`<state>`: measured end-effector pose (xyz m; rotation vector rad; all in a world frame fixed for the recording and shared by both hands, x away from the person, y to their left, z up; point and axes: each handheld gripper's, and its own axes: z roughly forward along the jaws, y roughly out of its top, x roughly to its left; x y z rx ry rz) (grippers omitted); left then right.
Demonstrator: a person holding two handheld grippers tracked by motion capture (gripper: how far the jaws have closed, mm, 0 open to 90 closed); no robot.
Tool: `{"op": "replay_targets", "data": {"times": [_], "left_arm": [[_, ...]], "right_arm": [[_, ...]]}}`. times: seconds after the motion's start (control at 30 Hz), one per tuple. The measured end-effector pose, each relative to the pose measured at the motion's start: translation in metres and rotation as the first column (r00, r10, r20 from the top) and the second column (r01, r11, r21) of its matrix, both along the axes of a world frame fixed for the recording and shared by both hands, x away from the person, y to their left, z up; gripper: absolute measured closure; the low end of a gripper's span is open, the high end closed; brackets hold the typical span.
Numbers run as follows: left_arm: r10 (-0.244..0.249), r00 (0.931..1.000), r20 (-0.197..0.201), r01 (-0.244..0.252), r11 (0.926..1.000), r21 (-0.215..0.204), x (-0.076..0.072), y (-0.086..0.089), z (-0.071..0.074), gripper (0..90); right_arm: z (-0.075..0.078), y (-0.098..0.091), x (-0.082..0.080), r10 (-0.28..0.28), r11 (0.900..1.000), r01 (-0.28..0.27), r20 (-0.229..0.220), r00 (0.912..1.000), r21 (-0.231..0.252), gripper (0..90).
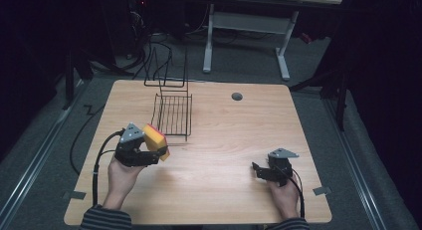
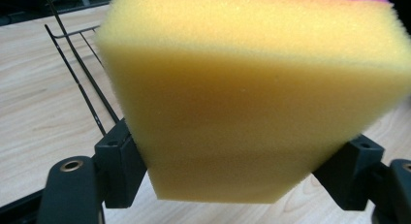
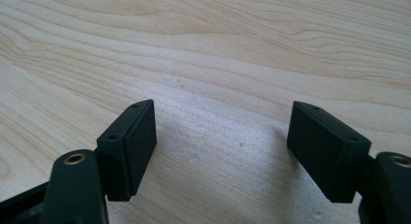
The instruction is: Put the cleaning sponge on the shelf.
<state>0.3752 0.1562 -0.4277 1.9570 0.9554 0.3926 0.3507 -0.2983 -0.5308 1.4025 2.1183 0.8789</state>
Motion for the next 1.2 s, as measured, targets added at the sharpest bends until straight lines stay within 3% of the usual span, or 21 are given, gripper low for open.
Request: {"op": "replay_targets", "data": {"times": [0.4, 0.83, 0.97, 1.2], "left_arm": [[0.005, 1.0, 0.002, -0.005, 0.9999, 0.01, 0.02, -0.014, 0.003, 23.6], [0.044, 0.9989, 0.019, -0.044, 0.9983, 0.037, 0.05, -0.028, 0.006, 23.6], [0.063, 0.9979, 0.015, -0.063, 0.9979, 0.012, 0.06, -0.03, 0.004, 23.6], [0.08, 0.9966, 0.015, -0.081, 0.9965, 0.021, 0.072, -0.035, 0.002, 23.6]], "right_arm": [[0.0, 0.0, 0.0, 0.0, 1.0, 0.0, 0.0, 1.0, 0.0, 26.5], [0.0, 0.0, 0.0, 0.001, 1.0, -0.001, 0.0, 1.0, 0.001, 26.6], [0.0, 0.0, 0.0, 0.002, 1.0, -0.002, 0.0, 1.0, 0.001, 26.6], [0.0, 0.0, 0.0, 0.001, 1.0, -0.001, 0.0, 1.0, 0.001, 26.6]]}}
